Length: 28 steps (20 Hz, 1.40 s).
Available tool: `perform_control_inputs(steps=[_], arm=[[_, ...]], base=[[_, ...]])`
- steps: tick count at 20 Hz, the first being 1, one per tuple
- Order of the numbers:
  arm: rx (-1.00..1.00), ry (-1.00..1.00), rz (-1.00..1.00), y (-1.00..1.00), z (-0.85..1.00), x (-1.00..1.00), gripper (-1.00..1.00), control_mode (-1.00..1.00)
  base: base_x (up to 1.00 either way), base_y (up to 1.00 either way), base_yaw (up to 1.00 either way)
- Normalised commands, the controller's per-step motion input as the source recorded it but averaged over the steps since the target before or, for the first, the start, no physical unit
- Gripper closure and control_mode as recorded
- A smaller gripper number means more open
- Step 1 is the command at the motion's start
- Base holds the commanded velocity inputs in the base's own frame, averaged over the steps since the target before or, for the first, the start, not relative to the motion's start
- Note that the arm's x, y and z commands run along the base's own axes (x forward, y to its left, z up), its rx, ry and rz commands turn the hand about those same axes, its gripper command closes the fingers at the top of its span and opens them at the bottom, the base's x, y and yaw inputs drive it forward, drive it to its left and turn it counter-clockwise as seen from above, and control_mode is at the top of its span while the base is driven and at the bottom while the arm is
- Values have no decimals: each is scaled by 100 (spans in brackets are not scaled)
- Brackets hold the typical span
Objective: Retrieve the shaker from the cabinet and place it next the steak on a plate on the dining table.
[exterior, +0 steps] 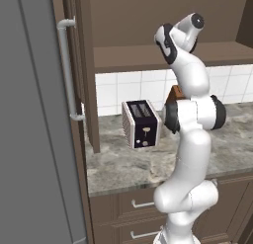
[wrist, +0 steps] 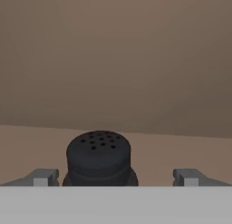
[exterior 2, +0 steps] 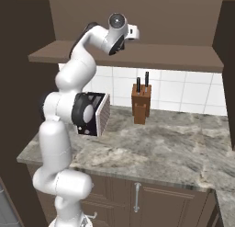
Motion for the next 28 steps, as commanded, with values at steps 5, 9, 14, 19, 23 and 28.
perform_control_inputs(steps=[5, 9, 14, 19, 23, 28], arm=[[0, 0, 0, 0, -4, 8, 100, -100], [0, -2, 0, 0, -24, -21, 100, -100], [0, -13, 0, 0, -75, -56, 100, -100], [0, -28, 1, 4, -49, -93, 100, -100], [0, -43, 0, -4, 0, -100, 100, -100], [0, -29, 0, -9, 5, -100, 100, -100]], base=[[0, 0, 0], [0, 0, 0], [0, 0, 0], [0, 0, 0], [0, 0, 0], [0, 0, 0]])
